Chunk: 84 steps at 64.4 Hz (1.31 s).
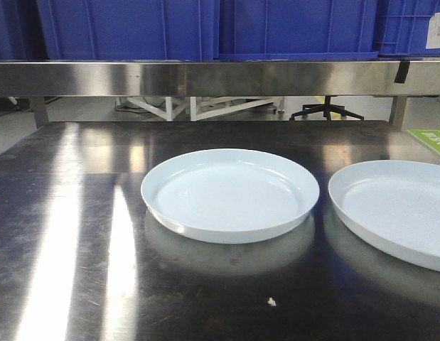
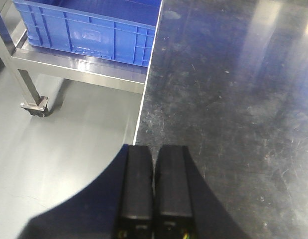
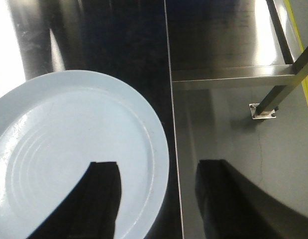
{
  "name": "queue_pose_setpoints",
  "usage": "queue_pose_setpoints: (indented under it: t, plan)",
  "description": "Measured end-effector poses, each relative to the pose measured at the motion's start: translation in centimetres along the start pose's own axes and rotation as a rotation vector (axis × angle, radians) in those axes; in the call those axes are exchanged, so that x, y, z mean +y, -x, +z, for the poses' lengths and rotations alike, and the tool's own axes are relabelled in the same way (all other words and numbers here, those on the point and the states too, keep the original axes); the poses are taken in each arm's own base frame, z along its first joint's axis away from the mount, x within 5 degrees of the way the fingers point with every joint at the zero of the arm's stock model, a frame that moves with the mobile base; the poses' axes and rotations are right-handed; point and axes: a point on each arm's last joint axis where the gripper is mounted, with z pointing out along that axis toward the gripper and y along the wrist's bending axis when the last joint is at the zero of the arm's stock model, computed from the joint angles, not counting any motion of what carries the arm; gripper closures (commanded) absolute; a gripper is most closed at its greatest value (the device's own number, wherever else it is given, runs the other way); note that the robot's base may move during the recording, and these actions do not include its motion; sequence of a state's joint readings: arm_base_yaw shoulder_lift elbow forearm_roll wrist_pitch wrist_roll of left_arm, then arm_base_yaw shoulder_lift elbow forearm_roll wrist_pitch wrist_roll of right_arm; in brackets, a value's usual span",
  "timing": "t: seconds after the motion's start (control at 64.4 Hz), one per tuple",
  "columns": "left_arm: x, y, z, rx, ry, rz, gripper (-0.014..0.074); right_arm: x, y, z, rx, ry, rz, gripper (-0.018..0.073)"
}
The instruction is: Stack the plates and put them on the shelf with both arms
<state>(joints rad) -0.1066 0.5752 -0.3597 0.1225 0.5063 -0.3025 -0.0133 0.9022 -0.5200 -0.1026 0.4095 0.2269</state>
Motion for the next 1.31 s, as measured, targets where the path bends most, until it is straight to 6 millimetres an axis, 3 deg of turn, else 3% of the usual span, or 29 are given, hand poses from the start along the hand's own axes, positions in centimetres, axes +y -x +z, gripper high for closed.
queue_pose_setpoints:
  t: [0.28, 0.451, 0.715, 0.855, 0.963, 1.119, 1.305]
  plan:
    - [0.0, 0.0, 0.0, 0.0, 0.0, 0.0, 0.0506, -0.1, -0.6, 0.9, 0.088, -0.016, -0.002, 0.0083]
    - [0.0, 0.0, 0.0, 0.0, 0.0, 0.0, 0.0506, 0.0, -0.8, 3.2, 0.187, -0.029, -0.006, 0.0083]
    - [0.0, 0.0, 0.0, 0.0, 0.0, 0.0, 0.0506, -0.4, 1.5, 6.9, 0.25, -0.06, 0.016, 0.0083]
    - [0.0, 0.0, 0.0, 0.0, 0.0, 0.0, 0.0506, -0.6, 1.6, 8.5, 0.286, -0.073, 0.023, 0.0089]
    - [0.0, 0.0, 0.0, 0.0, 0.0, 0.0, 0.0506, -0.7, 1.2, 9.5, 0.32, -0.076, 0.022, 0.0184]
    - [0.0, 0.0, 0.0, 0.0, 0.0, 0.0, 0.0506, -0.7, 0.8, 10.3, 0.344, -0.078, 0.023, 0.0515]
    - [0.0, 0.0, 0.0, 0.0, 0.0, 0.0, 0.0506, -0.6, 1.9, 10.2, 0.325, -0.076, 0.026, 0.0508]
